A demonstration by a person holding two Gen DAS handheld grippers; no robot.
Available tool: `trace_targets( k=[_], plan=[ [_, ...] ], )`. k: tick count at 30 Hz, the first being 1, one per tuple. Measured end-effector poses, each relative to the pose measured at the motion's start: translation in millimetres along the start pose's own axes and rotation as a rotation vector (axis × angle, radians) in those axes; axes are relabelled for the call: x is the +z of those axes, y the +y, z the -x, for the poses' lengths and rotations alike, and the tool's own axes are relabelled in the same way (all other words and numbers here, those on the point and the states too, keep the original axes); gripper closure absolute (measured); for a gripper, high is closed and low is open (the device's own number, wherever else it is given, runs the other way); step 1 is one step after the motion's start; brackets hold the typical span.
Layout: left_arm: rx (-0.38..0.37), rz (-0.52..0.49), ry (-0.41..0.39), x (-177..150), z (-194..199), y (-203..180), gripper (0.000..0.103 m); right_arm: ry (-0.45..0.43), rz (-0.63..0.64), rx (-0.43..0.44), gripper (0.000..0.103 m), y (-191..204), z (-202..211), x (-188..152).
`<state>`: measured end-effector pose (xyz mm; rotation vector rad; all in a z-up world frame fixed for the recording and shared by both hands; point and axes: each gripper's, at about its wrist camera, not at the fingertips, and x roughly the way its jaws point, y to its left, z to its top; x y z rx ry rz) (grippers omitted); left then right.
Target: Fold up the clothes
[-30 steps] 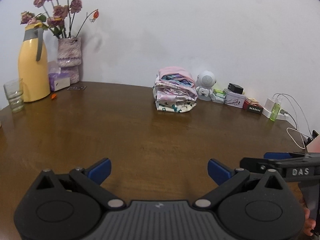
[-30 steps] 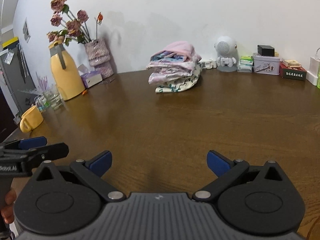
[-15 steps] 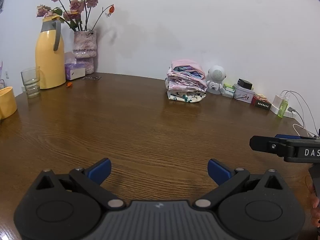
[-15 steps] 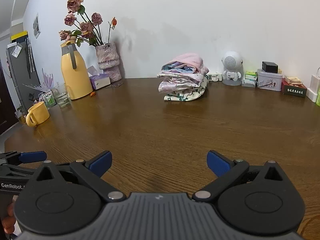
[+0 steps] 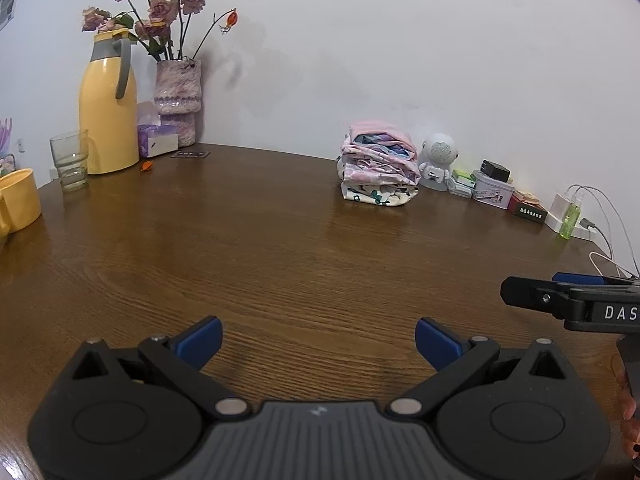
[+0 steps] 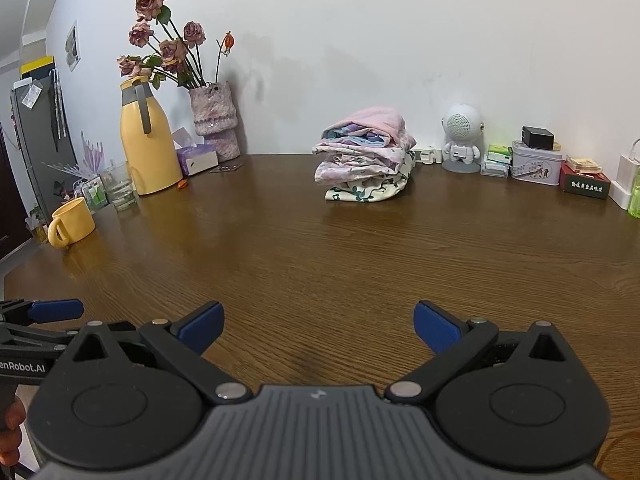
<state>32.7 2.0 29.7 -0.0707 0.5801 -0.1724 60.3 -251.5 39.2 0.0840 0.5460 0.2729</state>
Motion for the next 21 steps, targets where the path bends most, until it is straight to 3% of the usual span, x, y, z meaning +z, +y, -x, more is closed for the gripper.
trace_targets(
  k=[21],
  plan=[
    [-0.016,-0.012,0.006,-1.2,-1.7,-3.2,0.0,0.005,0.013,-0.005,0.0,3.5,0.2,-0.4]
  ],
)
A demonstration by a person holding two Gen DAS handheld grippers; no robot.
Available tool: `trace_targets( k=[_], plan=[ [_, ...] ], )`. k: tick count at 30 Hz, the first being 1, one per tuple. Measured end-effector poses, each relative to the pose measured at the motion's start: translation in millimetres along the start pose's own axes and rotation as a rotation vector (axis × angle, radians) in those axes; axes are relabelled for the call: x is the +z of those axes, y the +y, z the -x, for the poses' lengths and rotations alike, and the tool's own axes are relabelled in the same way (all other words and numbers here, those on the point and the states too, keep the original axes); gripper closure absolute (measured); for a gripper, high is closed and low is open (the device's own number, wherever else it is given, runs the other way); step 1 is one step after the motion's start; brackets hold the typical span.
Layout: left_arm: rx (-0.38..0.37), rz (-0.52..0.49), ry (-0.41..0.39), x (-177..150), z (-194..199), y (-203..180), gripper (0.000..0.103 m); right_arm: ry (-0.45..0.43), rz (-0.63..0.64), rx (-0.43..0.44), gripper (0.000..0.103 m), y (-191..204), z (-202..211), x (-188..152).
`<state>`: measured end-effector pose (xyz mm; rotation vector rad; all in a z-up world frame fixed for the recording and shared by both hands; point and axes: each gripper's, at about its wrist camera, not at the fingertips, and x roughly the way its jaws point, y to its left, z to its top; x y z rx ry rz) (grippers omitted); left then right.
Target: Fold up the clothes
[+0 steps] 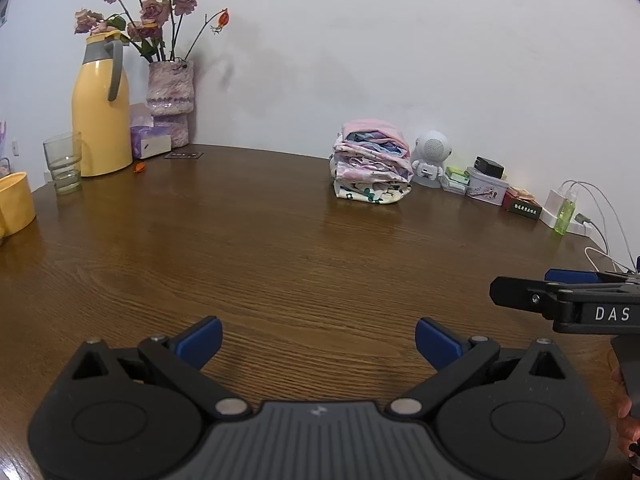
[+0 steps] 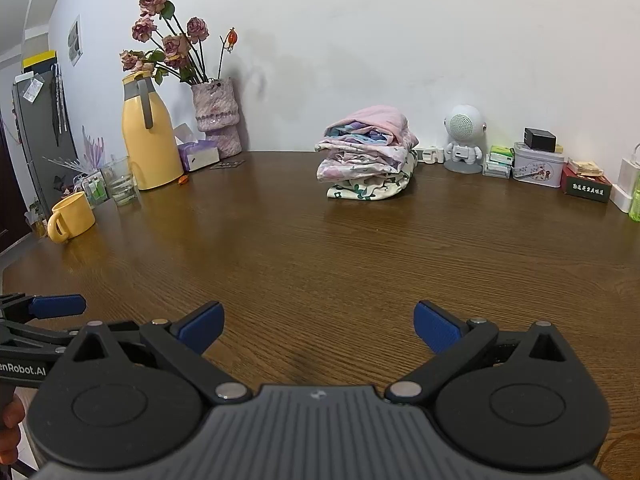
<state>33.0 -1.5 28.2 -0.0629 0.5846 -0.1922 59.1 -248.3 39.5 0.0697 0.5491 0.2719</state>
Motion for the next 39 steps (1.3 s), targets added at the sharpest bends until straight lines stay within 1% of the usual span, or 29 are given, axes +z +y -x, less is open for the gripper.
trace_targets(
  k=[23,39],
  plan=[
    [-0.027,-0.015,0.01,-1.6,-0.6,-3.3,0.0,0.012,0.007,-0.003,0.0,1.3,-2.8,-0.9],
    [-0.019,-0.014,0.01,-1.9,-0.6,-3.3,0.0,0.018,0.013,-0.004,0.0,0.9,-4.2,-1.4]
  ],
)
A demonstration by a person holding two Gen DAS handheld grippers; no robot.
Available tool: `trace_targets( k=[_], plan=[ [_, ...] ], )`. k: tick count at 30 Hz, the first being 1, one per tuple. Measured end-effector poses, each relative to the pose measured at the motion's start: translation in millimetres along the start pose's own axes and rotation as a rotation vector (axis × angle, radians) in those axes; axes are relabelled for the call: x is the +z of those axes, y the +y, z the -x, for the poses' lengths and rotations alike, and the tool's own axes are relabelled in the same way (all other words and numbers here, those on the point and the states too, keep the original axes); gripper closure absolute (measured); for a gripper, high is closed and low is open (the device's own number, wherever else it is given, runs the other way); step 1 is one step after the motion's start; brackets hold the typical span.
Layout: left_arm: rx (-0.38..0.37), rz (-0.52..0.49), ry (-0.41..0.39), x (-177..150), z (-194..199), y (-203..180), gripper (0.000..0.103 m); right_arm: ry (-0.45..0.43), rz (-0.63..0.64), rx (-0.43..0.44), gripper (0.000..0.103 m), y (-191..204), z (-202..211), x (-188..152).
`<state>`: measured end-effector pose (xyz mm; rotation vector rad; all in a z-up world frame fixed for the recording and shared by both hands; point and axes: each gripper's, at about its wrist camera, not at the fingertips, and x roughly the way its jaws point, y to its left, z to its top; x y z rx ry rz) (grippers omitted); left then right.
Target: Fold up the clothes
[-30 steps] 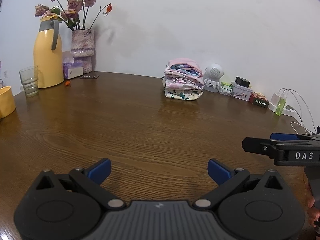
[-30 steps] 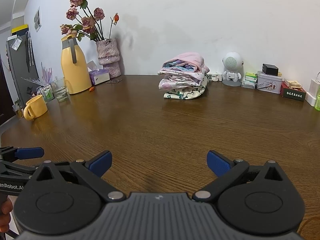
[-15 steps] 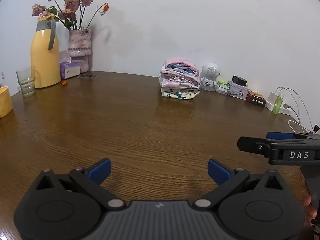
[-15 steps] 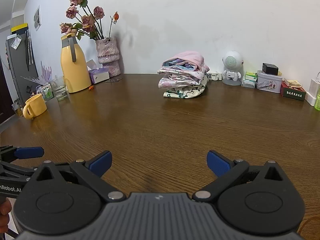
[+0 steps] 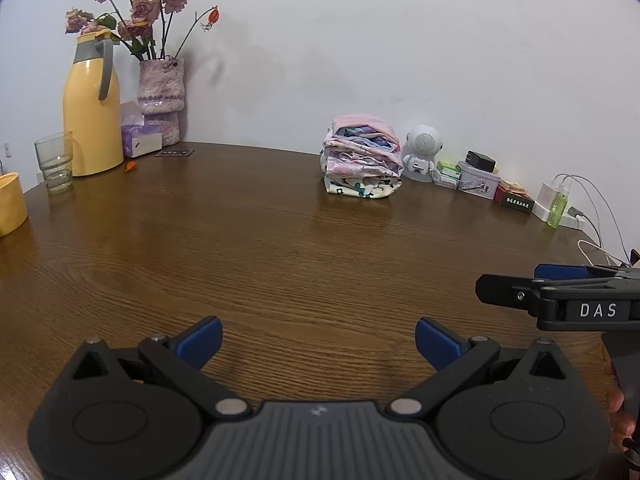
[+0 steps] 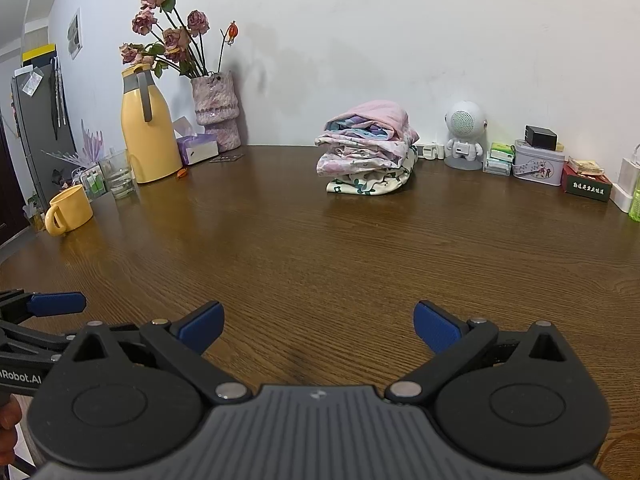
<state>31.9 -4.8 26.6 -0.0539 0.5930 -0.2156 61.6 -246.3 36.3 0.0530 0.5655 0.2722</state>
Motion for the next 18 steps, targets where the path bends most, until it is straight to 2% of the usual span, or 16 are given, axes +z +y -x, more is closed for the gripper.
trace_targets(
  k=[18],
  plan=[
    [0.004,0.008,0.003,-1.4,-1.0,2.6,0.0,0.004,0.01,-0.002,0.0,1.6,-1.3,-1.7]
  ],
)
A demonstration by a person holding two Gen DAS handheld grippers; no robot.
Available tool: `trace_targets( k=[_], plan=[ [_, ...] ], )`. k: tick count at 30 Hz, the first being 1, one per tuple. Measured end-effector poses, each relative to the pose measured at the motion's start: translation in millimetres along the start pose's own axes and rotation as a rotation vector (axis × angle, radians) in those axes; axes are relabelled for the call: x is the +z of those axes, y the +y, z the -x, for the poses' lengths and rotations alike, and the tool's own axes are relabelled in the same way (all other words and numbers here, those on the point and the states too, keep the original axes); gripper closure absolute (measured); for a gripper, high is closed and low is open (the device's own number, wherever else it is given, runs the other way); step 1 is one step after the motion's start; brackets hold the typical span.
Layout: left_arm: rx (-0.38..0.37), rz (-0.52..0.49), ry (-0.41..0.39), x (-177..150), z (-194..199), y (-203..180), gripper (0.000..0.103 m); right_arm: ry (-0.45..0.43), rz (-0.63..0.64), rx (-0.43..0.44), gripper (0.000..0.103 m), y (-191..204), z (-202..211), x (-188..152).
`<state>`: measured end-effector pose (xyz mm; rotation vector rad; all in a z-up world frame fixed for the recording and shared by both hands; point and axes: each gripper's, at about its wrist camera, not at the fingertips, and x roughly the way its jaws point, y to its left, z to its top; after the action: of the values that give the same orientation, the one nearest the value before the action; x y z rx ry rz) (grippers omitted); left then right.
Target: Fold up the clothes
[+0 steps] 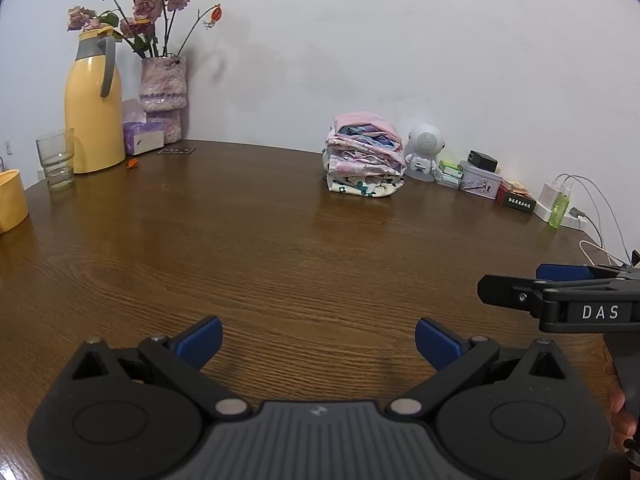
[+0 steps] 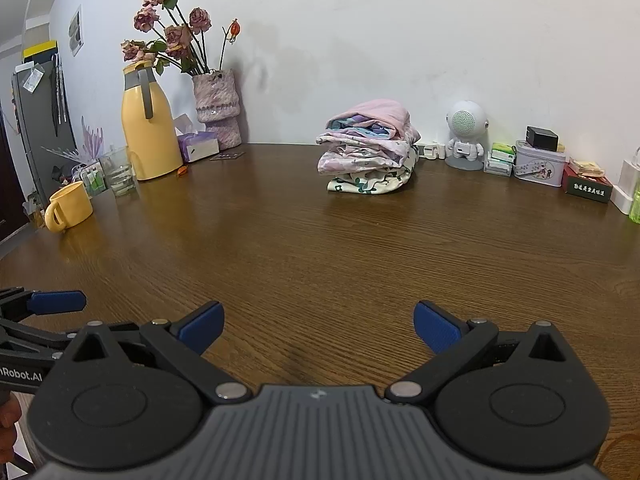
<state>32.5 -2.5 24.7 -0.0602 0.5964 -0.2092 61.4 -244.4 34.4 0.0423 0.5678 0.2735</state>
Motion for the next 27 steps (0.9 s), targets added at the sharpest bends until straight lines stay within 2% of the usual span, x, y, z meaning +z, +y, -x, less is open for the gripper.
trace_targets(
  k=[27],
  plan=[
    [0.012,0.0,-0.005,-0.9,-1.8,-2.4,0.0,0.017,0.015,0.0,0.0,3.3,-2.5,-3.1]
  ],
)
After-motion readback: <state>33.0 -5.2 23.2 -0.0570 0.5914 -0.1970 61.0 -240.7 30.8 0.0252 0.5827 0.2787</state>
